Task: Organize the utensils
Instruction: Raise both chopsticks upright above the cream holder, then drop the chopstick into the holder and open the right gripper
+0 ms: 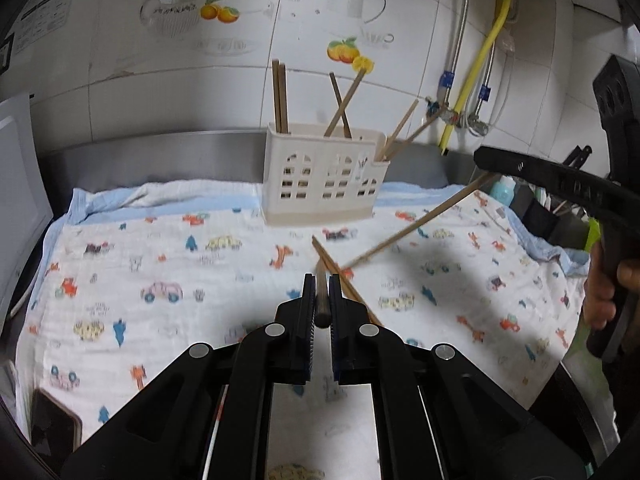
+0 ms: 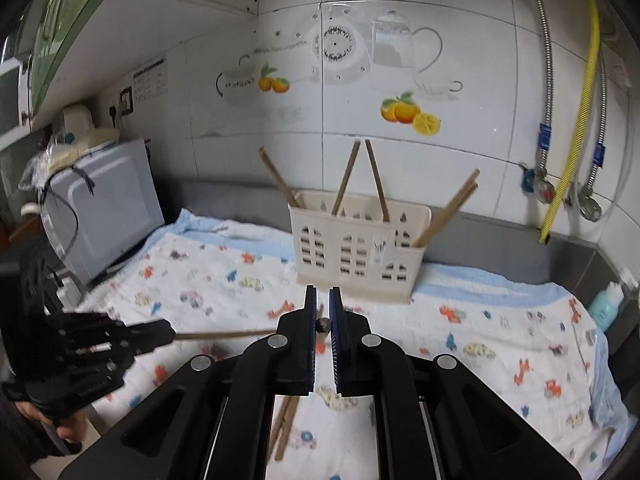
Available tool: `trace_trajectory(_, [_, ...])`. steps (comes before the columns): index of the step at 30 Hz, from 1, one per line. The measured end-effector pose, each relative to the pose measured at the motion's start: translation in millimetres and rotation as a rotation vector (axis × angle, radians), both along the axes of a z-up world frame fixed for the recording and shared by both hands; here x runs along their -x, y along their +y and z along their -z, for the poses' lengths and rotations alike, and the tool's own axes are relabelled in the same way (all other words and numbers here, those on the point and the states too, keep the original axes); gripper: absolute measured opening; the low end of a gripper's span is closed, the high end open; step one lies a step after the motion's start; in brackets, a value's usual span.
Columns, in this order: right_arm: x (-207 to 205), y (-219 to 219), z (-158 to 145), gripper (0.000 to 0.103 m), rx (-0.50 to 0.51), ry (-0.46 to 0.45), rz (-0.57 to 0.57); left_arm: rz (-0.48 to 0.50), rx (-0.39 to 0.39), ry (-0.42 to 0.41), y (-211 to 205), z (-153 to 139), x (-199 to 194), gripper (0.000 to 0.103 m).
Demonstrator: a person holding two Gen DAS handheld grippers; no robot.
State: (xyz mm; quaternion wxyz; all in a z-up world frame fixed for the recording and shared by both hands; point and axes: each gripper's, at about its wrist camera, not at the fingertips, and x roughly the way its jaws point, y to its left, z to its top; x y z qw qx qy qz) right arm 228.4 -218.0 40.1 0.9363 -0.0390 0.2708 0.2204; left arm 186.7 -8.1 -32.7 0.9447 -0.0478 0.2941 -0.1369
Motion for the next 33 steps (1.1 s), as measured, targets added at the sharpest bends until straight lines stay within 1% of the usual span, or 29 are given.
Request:
trace_trajectory(4, [-19.9,-1.0,-25.5,0.006,0.012,-0.018,0.008,0.014,-0.017,-0.024,-4.7,-10.8,-12.2,0.005])
trace_trajectory(7, [-37.2,-7.6,-47.7,0.006,-0.006,-0.031,0.023,0.025,-0.031,-0.035,-7.9,-19.7,-21.8,0.005])
trace_trajectory(13, [-73.2,-12.5,-93.0,0.006,-0.005,-0.103,0.075,0.044,-0.05,-0.044,-9.7,-37.0,-42.9,0.005])
trace_trajectory(17, [-99.3,-11.8,-113.7,0.006,-0.006,-0.158,0.116,0.047,-0.07,-0.056,-11.0,-47.6,-52.0,0.005])
trace_trajectory(21, [-127.0,-11.4,-125.4,0.006,-0.02,-0.194,0.148,0.057,-0.085,-0.072,-14.0,-57.7,-59.6,0.005])
trace_trajectory(25, [-151.4,-9.9,-129.7,0.006,-0.016,-0.225,0.181,0.068,-0.097,-0.087,-16.7,-67.2,-68.5,0.005])
trace_trajectory(29, [-171.4,-11.7,-125.5,0.006,-0.044,-0.241,0.211,0.071,-0.102,-0.103,-17.3,-74.7,-76.1,0.005])
trace_trajectory(31, [-180.5,-11.1,-119.5,0.006,-0.052,-0.221,0.21,0.07,-0.102,-0.114,-16.3,-79.0,-78.9,0.005])
trace_trajectory(33, [-187.0,-9.1,-110.4,0.006,-0.04,-0.212,0.217,0.069,-0.099,-0.124,-16.3,-84.5,-82.2,0.005])
